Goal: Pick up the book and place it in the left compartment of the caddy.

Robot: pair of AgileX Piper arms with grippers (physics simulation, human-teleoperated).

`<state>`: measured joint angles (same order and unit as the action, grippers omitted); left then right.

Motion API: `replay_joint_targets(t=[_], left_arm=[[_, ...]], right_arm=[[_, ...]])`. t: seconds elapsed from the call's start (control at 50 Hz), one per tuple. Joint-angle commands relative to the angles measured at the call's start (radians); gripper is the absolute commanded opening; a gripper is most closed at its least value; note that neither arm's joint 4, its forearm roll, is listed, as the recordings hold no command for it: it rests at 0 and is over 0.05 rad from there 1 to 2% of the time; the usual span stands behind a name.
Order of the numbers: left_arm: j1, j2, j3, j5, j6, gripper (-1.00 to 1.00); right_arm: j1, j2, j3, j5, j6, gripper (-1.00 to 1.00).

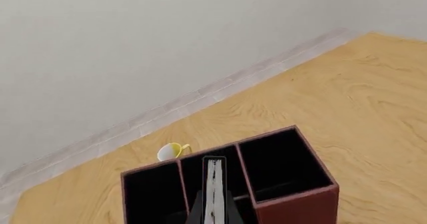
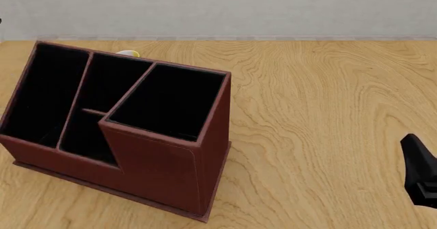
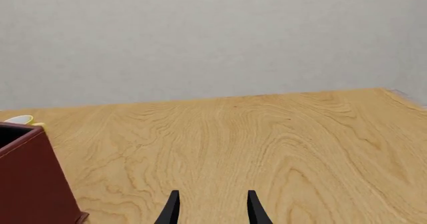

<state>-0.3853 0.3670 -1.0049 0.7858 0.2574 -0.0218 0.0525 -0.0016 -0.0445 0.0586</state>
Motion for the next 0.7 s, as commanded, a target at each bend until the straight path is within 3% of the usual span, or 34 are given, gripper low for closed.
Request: replay_joint_targets(t=[0.02, 0.22, 0.62, 0.66, 0.7], left_arm=[[0.072, 0.036, 0.012, -0.007, 0.008, -1.0], [0.159, 0.082, 0.041, -0.019, 0.008, -1.0], [0.218, 0.124, 0.038, -0.031, -0.017, -1.0], [0.259, 0.131, 0.041, -0.04, -0.01, -1.0], [0.236, 0.13, 0.042, -0.037, -0.012, -1.0]], right_arm=[[-0.002, -0.002, 0.001, 0.002, 0.0, 1.0], [-0.003, -0.008, 0.0, 0.007, 0.003, 1.0], [-0.008, -0.004, 0.0, 0.003, 0.005, 1.0], [-0.008, -0.003, 0.0, 0.002, 0.005, 1.0], [-0.008, -0.002, 0.0, 0.001, 0.005, 1.0]])
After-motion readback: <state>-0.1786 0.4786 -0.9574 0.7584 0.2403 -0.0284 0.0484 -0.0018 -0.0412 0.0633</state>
